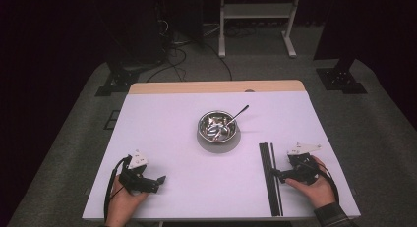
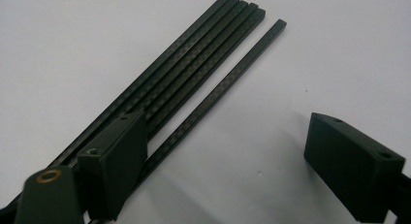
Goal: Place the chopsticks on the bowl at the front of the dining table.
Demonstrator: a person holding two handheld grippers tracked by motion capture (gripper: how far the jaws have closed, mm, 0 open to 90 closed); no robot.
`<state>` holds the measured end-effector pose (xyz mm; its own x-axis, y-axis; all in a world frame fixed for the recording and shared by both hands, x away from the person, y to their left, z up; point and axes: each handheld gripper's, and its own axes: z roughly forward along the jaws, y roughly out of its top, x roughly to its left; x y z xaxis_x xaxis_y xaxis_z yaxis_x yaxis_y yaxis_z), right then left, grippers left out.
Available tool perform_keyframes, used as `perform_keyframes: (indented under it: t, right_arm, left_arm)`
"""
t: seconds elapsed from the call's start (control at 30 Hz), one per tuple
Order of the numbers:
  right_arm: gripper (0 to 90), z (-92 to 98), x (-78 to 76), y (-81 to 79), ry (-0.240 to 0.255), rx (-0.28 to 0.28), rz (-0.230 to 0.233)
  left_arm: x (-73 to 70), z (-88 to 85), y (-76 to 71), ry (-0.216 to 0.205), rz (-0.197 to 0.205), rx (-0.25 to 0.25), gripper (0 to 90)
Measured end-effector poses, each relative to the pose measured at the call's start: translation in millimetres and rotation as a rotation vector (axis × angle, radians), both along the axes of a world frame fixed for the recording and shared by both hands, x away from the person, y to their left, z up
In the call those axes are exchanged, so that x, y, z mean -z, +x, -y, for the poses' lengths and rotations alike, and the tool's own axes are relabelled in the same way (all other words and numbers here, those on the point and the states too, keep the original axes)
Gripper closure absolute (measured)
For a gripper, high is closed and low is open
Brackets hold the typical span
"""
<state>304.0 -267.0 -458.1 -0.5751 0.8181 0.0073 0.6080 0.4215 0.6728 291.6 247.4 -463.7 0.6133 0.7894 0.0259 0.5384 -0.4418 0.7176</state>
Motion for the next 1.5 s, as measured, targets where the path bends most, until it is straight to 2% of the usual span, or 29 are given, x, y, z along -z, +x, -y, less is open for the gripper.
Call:
perform_keyframes:
  t: [1.1,1.5]
  right_arm:
    - [13.9,-2.0,-0.6,-52.5,-0.013,-0.041,-0.007]
    - [13.9,-0.8,-1.0,-63.0,-0.02,-0.053,-0.011]
  left_arm:
    - [0.0,0.0,0.0,0.0,0.0,0.0,0.0]
    - [0.0,0.0,0.0,0.0,0.0,0.0,0.0]
